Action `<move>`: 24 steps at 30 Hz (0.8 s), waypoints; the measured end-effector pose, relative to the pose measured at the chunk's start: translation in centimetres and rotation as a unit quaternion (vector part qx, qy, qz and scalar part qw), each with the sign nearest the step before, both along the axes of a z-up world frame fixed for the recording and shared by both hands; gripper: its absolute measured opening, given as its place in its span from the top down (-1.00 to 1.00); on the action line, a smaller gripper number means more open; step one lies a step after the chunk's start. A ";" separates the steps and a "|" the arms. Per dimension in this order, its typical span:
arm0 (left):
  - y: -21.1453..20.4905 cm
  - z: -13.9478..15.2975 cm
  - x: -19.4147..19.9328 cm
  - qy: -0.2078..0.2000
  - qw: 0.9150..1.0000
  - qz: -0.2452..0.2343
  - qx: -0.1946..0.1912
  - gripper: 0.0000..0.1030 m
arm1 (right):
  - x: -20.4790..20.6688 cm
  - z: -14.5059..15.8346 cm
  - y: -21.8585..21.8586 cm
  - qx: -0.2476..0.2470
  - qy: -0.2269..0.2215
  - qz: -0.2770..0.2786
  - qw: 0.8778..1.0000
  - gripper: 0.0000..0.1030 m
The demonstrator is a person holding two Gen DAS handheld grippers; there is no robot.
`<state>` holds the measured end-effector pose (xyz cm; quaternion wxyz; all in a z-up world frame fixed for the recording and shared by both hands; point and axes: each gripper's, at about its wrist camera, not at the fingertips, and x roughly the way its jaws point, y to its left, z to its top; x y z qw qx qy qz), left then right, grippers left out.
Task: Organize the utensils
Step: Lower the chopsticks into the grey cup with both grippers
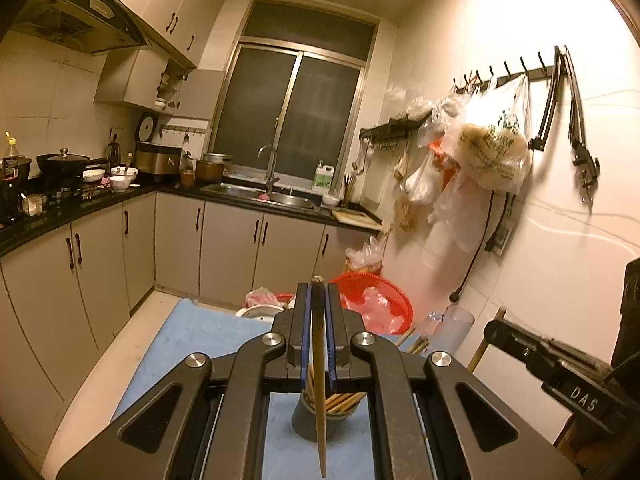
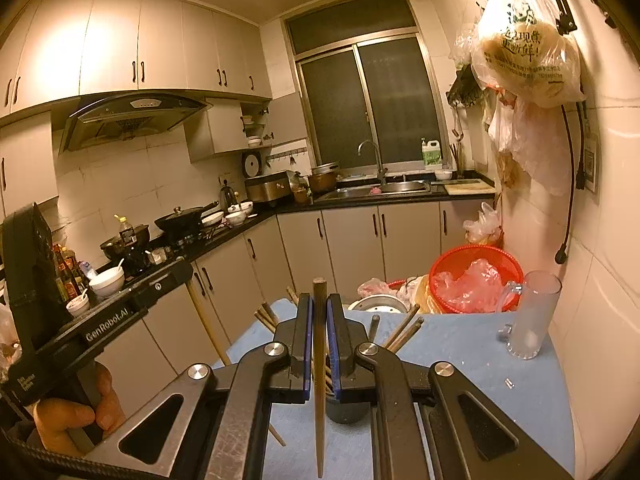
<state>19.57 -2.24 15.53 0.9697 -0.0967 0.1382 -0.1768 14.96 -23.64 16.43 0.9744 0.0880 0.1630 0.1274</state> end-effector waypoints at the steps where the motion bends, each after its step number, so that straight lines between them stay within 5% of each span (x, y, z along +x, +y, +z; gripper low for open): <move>1: -0.1 0.3 0.1 -0.002 1.000 0.000 -0.003 0.88 | 0.0 0.1 0.0 0.000 -0.003 -0.001 1.000 0.86; 24: -0.7 0.8 2.5 -0.007 1.000 0.007 -0.018 0.88 | 3.0 -0.5 1.3 -0.015 0.005 -0.005 1.000 0.86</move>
